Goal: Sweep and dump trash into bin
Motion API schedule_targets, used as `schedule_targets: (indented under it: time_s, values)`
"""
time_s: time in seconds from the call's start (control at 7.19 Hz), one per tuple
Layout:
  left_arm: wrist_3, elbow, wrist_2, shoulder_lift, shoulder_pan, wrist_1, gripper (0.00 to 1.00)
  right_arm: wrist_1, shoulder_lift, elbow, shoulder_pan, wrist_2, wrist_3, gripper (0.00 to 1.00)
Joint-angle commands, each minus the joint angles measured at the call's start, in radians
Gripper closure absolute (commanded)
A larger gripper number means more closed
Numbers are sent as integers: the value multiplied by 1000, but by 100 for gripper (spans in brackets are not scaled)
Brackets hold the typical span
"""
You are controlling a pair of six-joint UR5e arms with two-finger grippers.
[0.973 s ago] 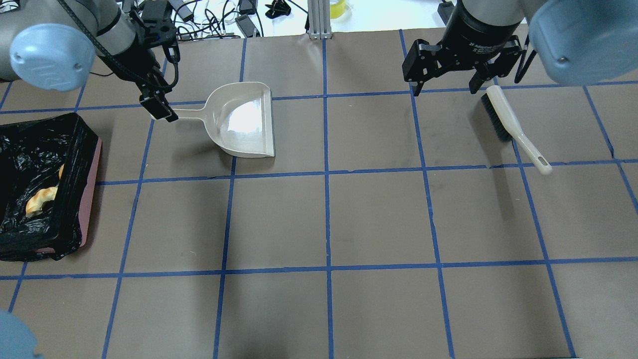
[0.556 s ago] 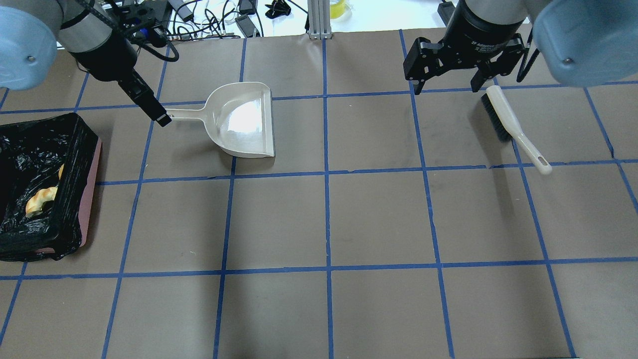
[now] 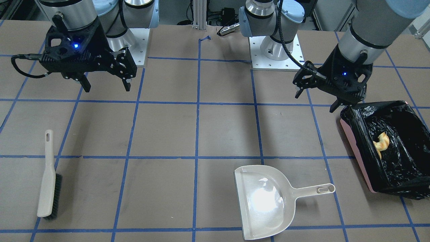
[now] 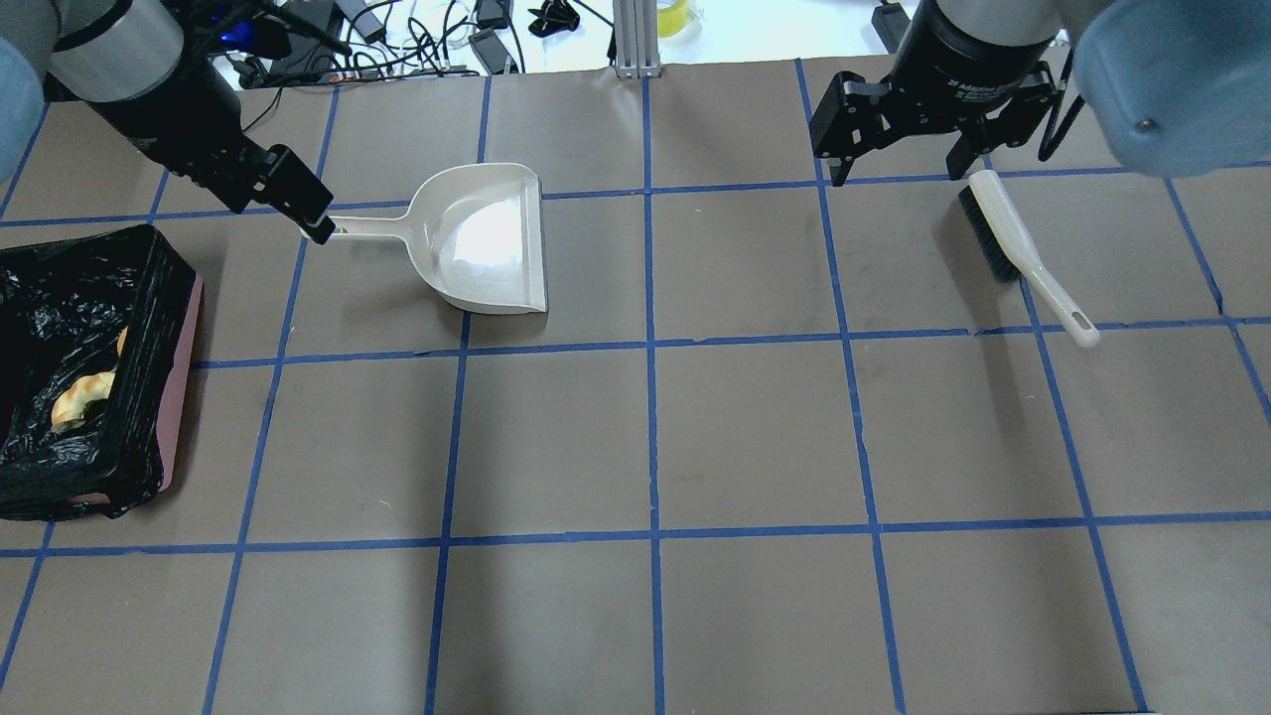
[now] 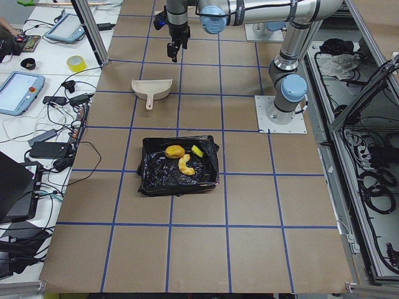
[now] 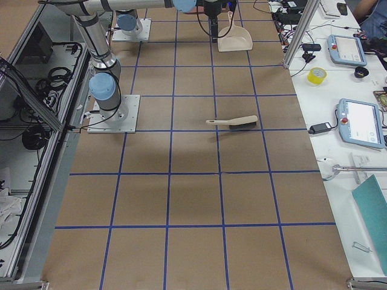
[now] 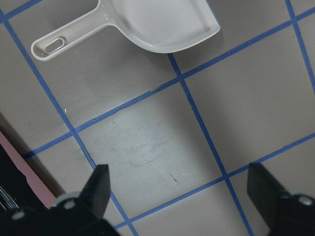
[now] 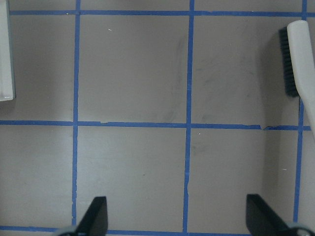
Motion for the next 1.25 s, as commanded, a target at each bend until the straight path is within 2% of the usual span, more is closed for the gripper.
schedule_targets:
  time_s: [0.0, 0.28, 1.11]
  values:
    - [-165, -3, 1, 53, 0, -32, 0, 14, 1, 1, -2, -18, -46, 0]
    - [-272, -22, 4, 73, 1, -28, 0, 14, 1, 1, 0, -18, -46, 0]
    - [-294, -26, -2, 79, 5, -28, 0, 15, 1, 1, -3, -18, -46, 0]
